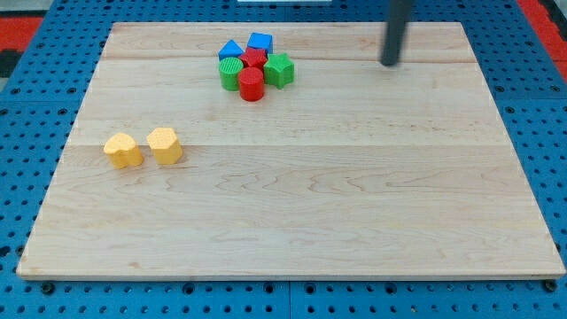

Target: Push the yellow hexagon diagonal bottom right to the green star

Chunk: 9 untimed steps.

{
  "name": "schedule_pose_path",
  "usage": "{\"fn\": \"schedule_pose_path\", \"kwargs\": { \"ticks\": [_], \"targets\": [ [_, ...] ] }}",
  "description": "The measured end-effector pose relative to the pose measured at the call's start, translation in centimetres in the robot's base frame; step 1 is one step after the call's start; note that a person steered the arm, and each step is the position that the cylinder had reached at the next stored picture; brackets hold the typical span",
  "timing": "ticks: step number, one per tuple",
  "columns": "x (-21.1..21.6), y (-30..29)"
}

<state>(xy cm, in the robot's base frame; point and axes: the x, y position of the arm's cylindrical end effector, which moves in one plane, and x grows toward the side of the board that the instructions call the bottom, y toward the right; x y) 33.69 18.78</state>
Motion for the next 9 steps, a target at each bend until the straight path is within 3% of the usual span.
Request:
{"fn": "schedule_pose_path", "kwargs": {
  "ticks": [1, 2, 3, 4, 5, 6, 7, 8, 9],
  "targets": [
    [7.2, -7.8],
    [11.4, -17.0],
    [19.0, -18.3],
    [24.0, -24.3],
    [24.0, -27.5],
    [22.6, -37.4],
    [17.2, -40.7],
    [12.5, -39.7],
    [12.3, -42.8]
  ]
}}
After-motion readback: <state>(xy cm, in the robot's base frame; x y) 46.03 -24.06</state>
